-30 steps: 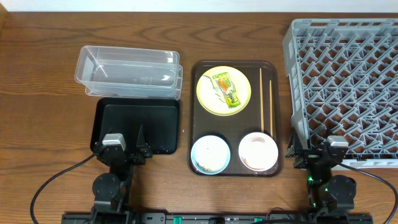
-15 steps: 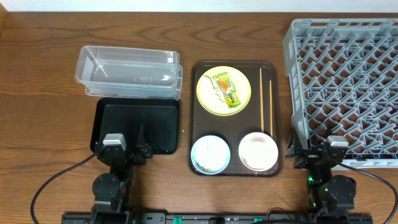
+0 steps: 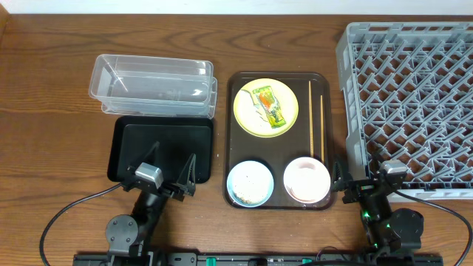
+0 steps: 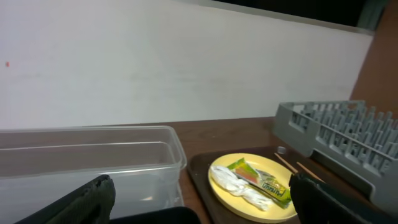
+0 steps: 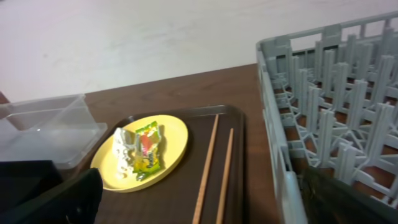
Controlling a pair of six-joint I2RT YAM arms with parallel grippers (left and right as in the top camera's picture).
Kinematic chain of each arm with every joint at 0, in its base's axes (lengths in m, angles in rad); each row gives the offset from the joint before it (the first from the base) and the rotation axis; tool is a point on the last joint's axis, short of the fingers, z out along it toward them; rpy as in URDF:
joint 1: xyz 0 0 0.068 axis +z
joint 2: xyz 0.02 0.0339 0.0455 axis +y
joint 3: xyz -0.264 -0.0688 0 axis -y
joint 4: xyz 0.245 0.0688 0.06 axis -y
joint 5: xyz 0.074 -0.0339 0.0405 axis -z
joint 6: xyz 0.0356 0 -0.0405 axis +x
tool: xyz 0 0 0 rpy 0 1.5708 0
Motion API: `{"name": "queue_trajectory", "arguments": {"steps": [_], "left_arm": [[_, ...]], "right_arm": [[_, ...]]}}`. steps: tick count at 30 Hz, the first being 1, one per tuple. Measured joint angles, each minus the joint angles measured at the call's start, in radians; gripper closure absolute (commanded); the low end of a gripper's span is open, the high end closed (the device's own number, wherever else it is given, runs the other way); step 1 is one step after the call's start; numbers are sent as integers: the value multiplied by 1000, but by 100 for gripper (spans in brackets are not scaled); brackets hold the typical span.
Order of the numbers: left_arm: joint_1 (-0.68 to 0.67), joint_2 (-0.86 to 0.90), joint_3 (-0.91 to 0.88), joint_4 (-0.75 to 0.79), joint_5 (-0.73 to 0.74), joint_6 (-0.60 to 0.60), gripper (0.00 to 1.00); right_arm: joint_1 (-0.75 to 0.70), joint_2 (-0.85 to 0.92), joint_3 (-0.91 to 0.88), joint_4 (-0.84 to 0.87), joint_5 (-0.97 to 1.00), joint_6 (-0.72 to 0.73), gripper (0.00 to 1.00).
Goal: Sort waste into correct bins and load items into the dishwasher rack
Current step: 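Reach the left gripper to the blue bowl and grasp it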
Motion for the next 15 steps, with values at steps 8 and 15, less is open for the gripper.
{"name": "queue_trajectory", "arguments": {"steps": [8, 15], "left_arm": [[0, 16, 34, -16, 23, -95, 8], [0, 259, 344, -262, 38, -124, 8]], "right_arm": [[0, 7, 30, 3, -97, 10, 1], [0, 194, 311, -182, -170, 9, 1]]}}
